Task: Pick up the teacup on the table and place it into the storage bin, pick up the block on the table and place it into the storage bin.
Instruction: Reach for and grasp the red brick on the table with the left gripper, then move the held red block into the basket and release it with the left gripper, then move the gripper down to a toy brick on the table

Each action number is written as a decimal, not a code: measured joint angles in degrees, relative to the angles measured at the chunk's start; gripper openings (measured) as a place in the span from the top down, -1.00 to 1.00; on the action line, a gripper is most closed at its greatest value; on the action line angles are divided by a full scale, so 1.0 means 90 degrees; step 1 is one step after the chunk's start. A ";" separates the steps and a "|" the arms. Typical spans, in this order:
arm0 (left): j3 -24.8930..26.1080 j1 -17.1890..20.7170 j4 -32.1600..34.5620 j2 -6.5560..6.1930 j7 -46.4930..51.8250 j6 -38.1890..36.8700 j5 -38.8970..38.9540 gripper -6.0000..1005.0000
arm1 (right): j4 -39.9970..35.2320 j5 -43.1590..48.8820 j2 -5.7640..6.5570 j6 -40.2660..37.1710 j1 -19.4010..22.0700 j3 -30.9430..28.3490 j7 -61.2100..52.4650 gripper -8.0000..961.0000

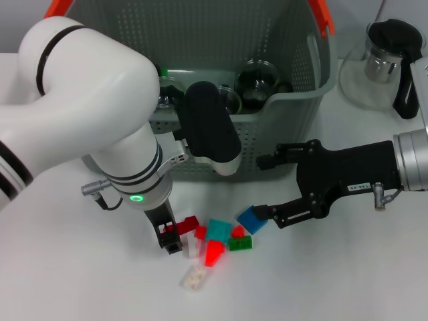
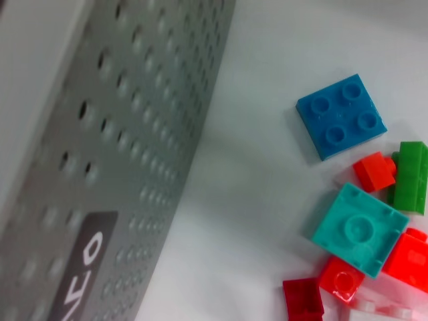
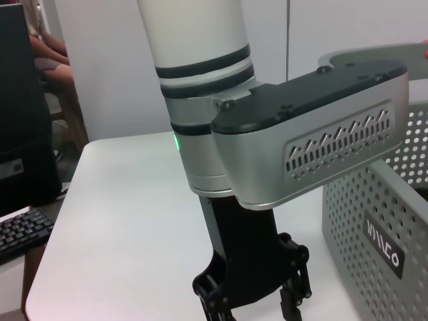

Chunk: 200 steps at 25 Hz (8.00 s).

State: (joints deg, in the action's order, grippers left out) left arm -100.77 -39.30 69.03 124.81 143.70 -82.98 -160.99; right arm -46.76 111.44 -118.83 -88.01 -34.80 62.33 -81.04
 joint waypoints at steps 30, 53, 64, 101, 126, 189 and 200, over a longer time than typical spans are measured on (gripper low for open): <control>0.1331 0.0144 0.1369 -0.0038 0.0154 -0.1396 0.0187 0.60 | 0.0000 0.0010 0.0010 -0.0036 0.0010 -0.0001 0.0010 -0.96; 0.4358 -0.1452 0.2246 -0.0355 -0.0142 -0.1472 0.1104 0.51 | 0.0000 0.0030 0.0031 -0.0251 0.0019 0.0040 0.0010 -0.96; 0.4377 -0.2086 0.0087 -0.0576 0.0221 0.0535 0.0708 0.47 | 0.0000 0.0030 0.0048 -0.0274 0.0050 0.0021 0.0010 -0.96; 0.3057 0.1240 0.4148 -0.0022 -0.2133 -0.2980 0.2916 -0.83 | 0.0010 0.0068 0.0000 -0.0178 0.0080 -0.0165 0.0006 -0.96; 0.0473 0.0537 0.1607 -0.0010 -0.2439 -0.1403 0.0131 -0.82 | 0.0036 0.0036 -0.0098 -0.0004 -0.0001 -0.0168 -0.0241 -0.96; -0.0522 0.0006 0.0305 0.0000 -0.2401 -0.0260 0.0451 -0.63 | -0.0010 0.0986 0.0302 -0.0393 -0.0069 -0.0343 -0.0797 -0.96; -0.0541 0.0001 0.0266 0.0000 -0.2402 -0.0276 0.0534 -0.39 | -0.0010 0.0982 0.0279 -0.0386 -0.0068 -0.0421 -0.0776 -0.96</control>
State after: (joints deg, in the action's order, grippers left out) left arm -105.64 -39.28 71.43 124.80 122.08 -85.46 -156.18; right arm -46.85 120.27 -116.32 -91.49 -35.41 58.53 -88.02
